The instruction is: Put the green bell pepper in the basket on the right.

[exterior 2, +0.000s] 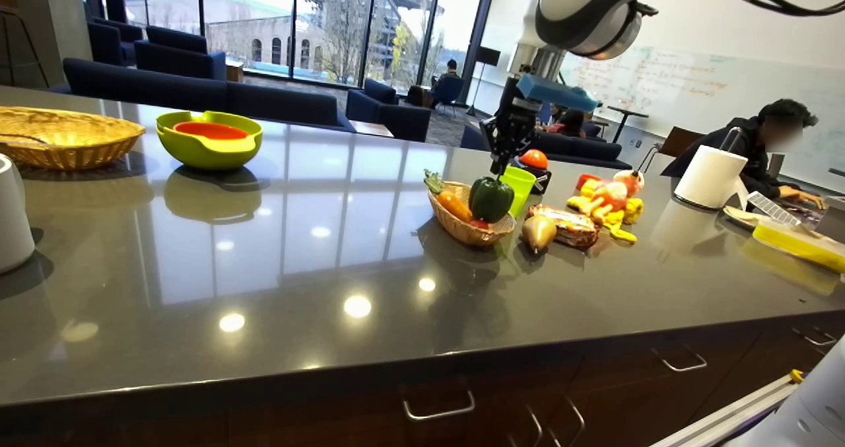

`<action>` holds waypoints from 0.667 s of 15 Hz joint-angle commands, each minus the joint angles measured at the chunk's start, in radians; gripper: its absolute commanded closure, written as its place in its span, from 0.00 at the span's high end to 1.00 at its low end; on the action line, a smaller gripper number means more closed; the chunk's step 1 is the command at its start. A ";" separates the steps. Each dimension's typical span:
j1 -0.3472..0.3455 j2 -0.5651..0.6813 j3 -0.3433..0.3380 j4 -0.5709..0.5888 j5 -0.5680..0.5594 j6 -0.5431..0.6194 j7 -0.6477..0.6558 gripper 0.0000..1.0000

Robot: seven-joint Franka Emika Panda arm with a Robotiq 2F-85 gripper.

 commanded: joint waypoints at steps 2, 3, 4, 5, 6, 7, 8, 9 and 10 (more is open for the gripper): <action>-0.012 -0.049 0.009 -0.043 0.001 0.009 0.026 0.31; -0.012 -0.050 0.009 -0.044 0.003 0.009 0.024 0.42; -0.013 -0.048 0.009 -0.042 0.004 0.008 0.022 0.52; -0.013 -0.048 0.009 -0.042 0.004 0.007 0.021 0.55; -0.013 -0.049 0.009 -0.042 0.003 0.008 0.021 0.57; -0.013 -0.049 0.008 -0.041 0.002 0.007 0.022 0.60; -0.014 -0.053 0.008 -0.043 0.000 0.007 0.024 0.64; -0.015 -0.056 0.008 -0.047 -0.003 0.010 0.029 0.69; -0.016 -0.059 0.007 -0.048 -0.003 0.010 0.031 0.71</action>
